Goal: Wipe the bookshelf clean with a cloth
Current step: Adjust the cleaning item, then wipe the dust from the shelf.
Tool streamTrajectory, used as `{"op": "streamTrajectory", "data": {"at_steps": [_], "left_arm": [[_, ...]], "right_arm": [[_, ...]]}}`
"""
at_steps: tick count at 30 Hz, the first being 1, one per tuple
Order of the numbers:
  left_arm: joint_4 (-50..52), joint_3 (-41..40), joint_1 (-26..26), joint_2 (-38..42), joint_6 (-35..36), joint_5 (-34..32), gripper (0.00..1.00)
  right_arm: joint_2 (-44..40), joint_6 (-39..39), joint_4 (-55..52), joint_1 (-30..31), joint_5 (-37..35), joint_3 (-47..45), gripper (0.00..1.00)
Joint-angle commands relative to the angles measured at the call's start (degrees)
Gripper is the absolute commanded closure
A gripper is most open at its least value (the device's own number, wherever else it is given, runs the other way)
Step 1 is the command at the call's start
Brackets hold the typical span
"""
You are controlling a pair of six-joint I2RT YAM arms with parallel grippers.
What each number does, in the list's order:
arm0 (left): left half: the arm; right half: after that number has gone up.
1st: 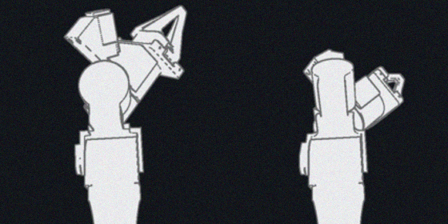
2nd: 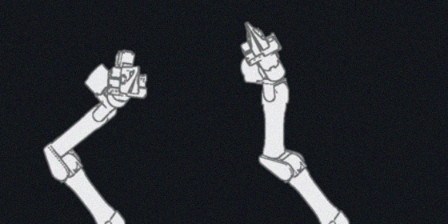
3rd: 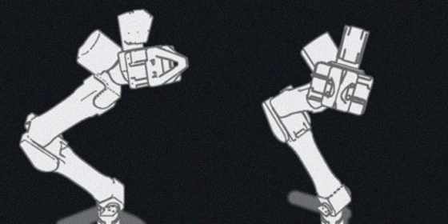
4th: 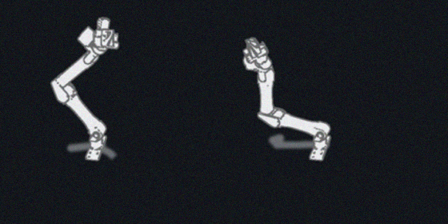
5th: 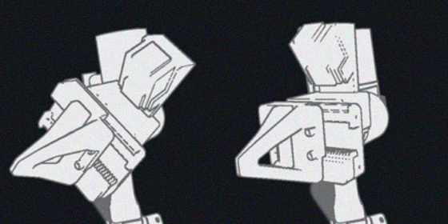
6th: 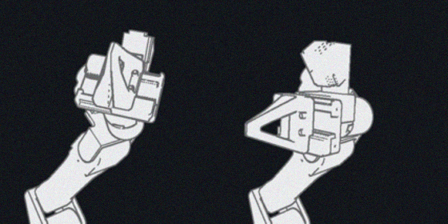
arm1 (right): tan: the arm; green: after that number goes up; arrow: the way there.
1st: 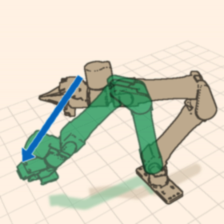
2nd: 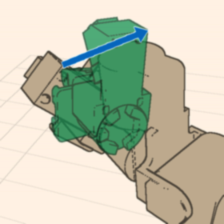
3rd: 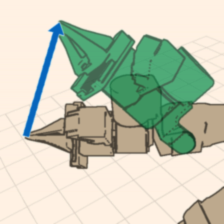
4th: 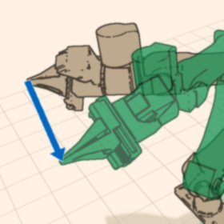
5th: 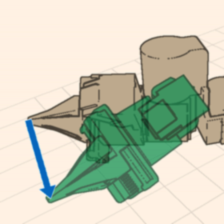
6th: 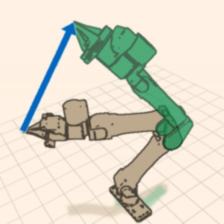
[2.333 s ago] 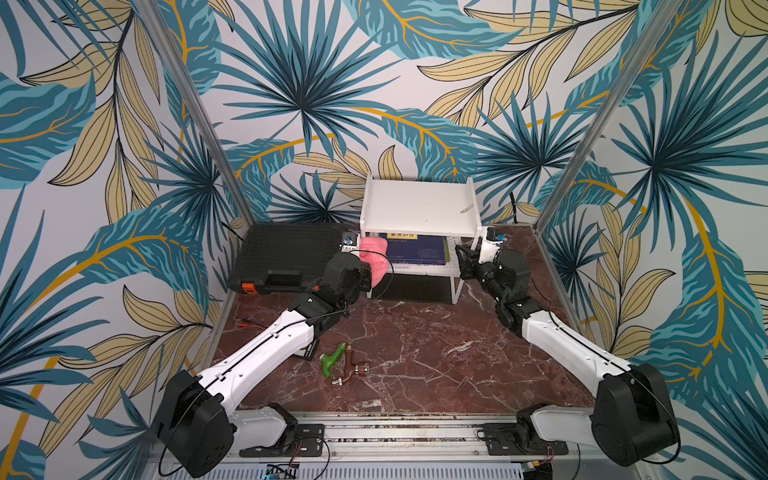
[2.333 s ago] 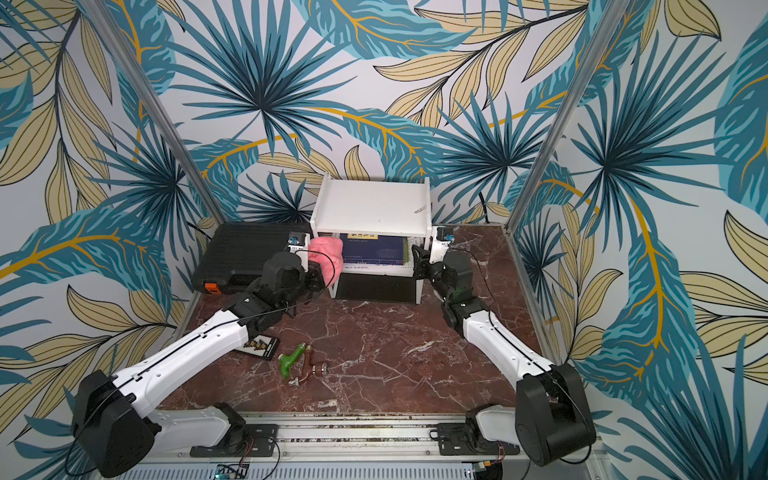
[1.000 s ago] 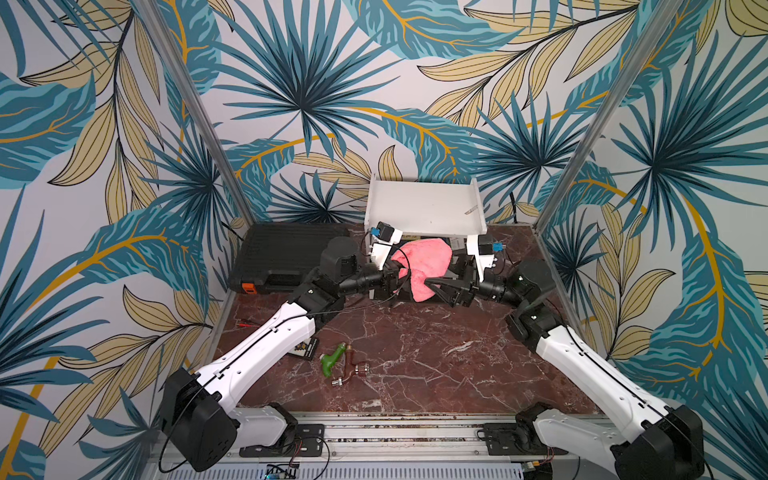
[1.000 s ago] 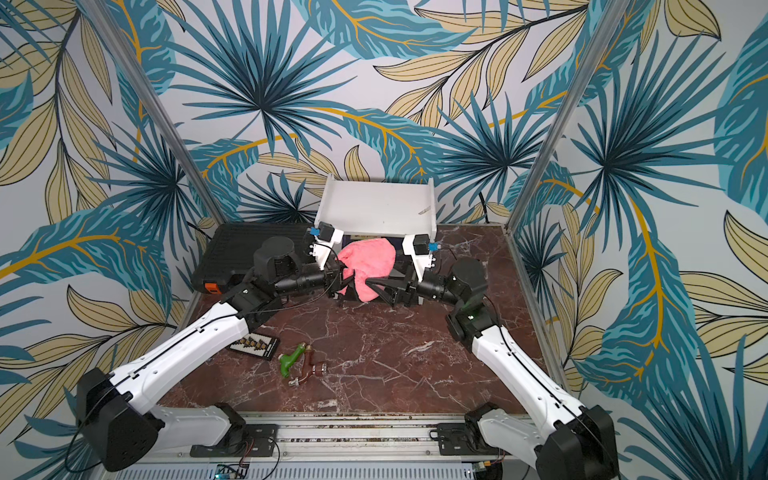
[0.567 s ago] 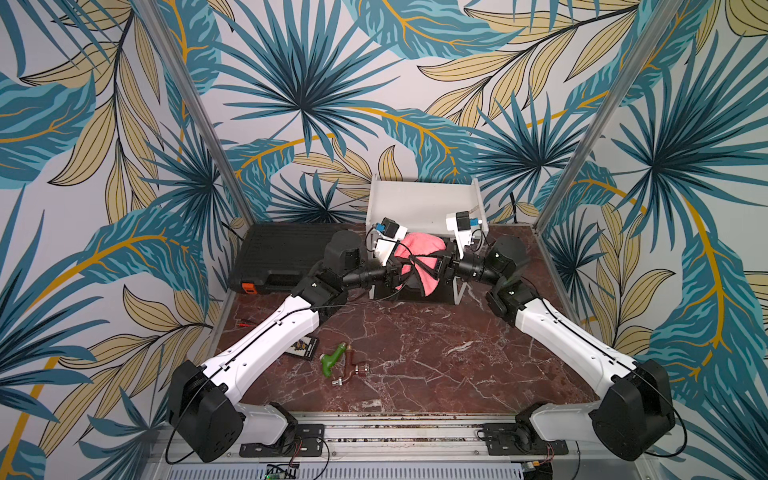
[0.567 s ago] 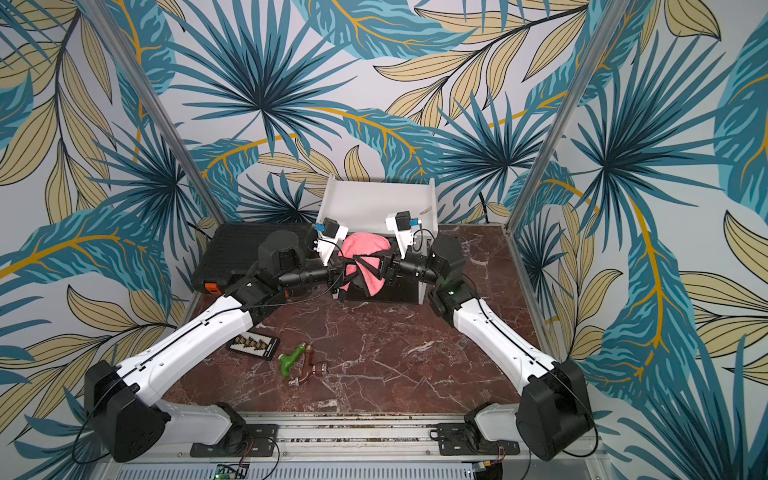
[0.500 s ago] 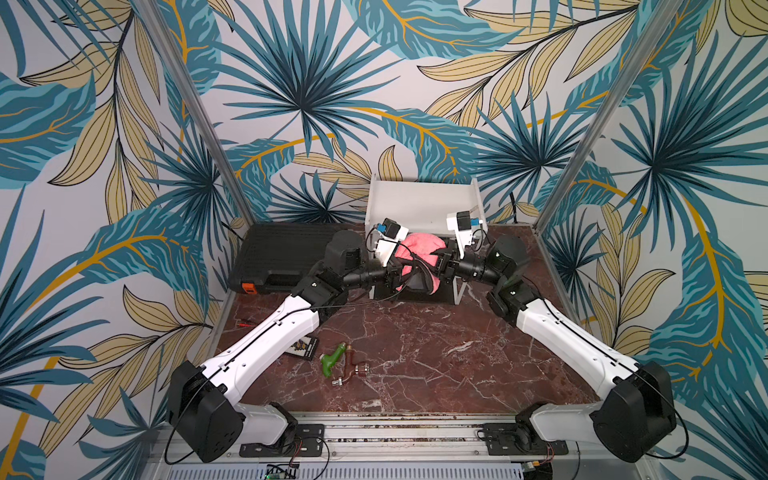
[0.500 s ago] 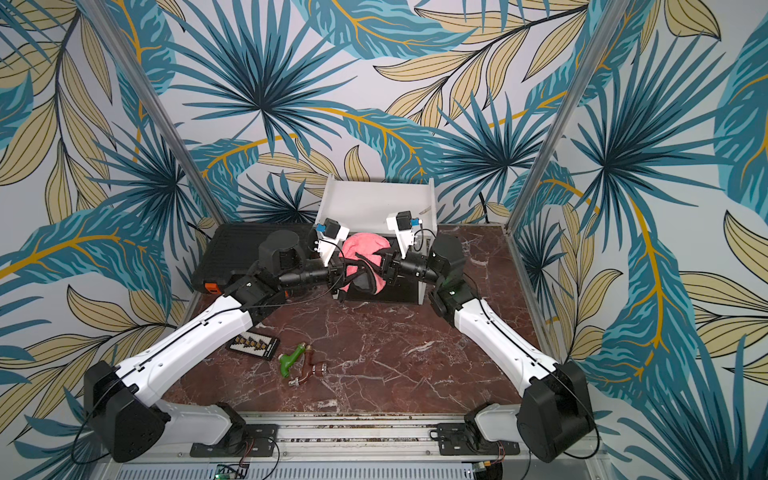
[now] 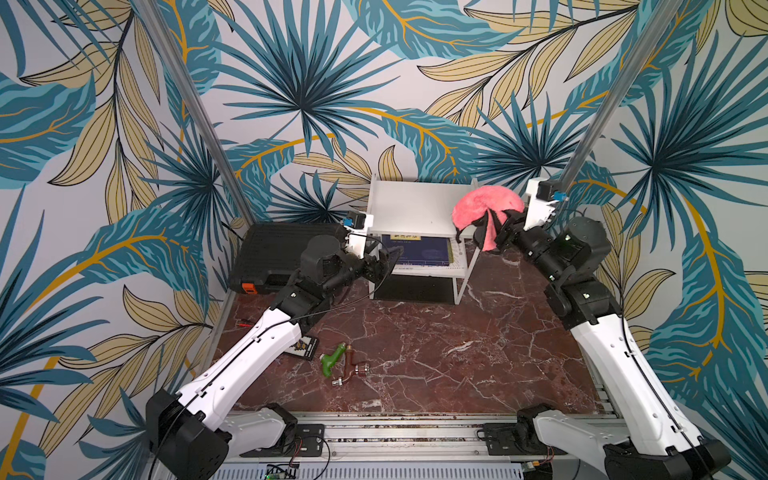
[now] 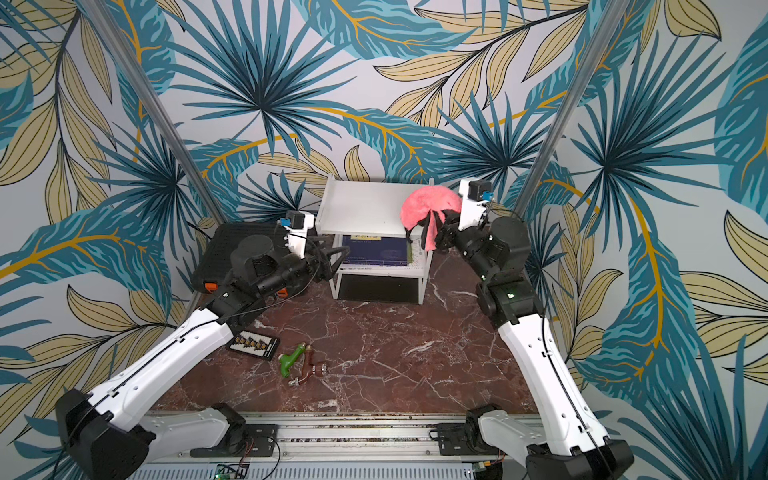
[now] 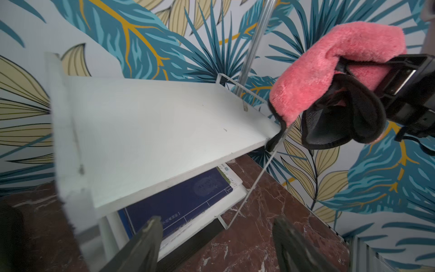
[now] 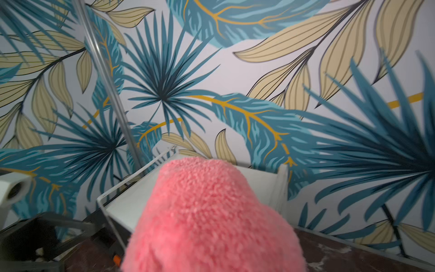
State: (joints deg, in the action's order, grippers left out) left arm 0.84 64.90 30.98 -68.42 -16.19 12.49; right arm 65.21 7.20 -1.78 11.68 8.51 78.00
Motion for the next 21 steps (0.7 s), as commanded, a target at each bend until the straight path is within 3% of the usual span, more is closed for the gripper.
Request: {"op": "streamTrajectory", "data": {"at_steps": [1, 5, 8, 11, 16, 18, 21], "left_arm": [[-1.19, -0.68, -0.25, 2.75, 2.05, -11.34, 0.18], [-2.55, 0.19, -1.29, 2.04, 3.99, -21.58, 0.15], [4.15, 6.88, -2.56, -3.15, 4.05, -26.83, 0.16], [9.83, 11.91, -2.60, -7.65, 5.91, -27.41, 0.19], [5.84, 11.65, -2.81, -10.59, 9.01, -28.23, 0.28], [7.23, 13.54, -2.98, -12.52, 9.99, -27.95, 0.35], [10.46, 16.88, -3.17, -15.05, 10.66, -26.91, 0.43]], "right_arm": [[4.77, -6.34, -4.58, -0.18, -9.00, 5.57, 1.00], [12.55, -7.39, -7.97, -0.24, -7.74, 12.52, 1.00], [17.11, -8.12, -9.55, -0.22, -10.25, 15.88, 1.00], [16.57, -6.49, -10.12, -0.18, -7.66, 14.97, 1.00], [11.03, -3.80, -12.79, -0.21, -3.43, 6.43, 1.00], [14.26, -3.11, -12.00, -0.21, -2.43, 6.51, 1.00], [22.43, -4.76, -13.21, -0.18, -9.41, 14.58, 1.00]]}}
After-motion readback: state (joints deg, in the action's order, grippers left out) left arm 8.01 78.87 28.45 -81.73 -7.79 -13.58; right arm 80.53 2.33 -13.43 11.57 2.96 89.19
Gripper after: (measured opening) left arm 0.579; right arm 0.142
